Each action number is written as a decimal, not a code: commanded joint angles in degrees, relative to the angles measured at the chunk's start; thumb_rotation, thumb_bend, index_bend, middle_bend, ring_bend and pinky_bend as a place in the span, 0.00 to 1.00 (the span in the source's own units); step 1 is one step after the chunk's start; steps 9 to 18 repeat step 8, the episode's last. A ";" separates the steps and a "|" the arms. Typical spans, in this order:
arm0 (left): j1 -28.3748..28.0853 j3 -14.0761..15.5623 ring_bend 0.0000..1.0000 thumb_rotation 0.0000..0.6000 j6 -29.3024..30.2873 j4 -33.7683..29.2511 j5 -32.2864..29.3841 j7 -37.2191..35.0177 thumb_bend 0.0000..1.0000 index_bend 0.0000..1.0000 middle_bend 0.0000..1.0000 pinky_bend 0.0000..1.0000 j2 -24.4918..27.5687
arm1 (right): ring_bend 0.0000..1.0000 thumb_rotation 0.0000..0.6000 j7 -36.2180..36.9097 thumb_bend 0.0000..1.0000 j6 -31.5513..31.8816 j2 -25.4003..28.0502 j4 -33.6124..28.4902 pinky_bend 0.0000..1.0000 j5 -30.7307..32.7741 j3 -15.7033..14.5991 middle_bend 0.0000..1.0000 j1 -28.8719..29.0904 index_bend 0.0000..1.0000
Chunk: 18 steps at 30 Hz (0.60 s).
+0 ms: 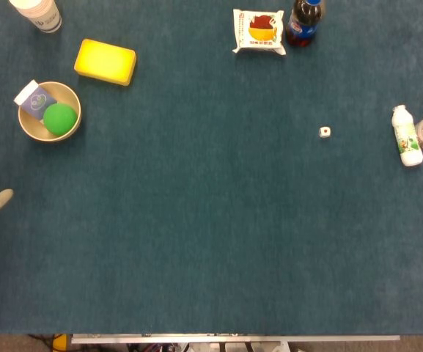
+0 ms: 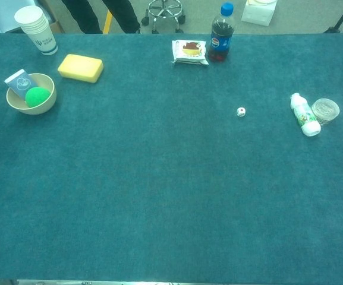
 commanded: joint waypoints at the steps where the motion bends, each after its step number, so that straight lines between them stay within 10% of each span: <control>1: 0.42 0.01 0.00 1.00 0.34 0.03 -0.34 -0.22 0.00 0.15 0.01 0.04 -0.14 | 0.45 1.00 2.41 1.00 0.13 -0.15 1.37 0.86 0.56 1.41 0.60 -1.80 0.44; 18: 1.31 0.34 0.00 1.00 0.72 0.44 -0.59 -0.24 0.00 0.15 0.01 0.04 -0.87 | 0.45 1.00 5.20 1.00 -3.68 0.21 2.37 0.85 1.27 3.21 0.60 -2.27 0.45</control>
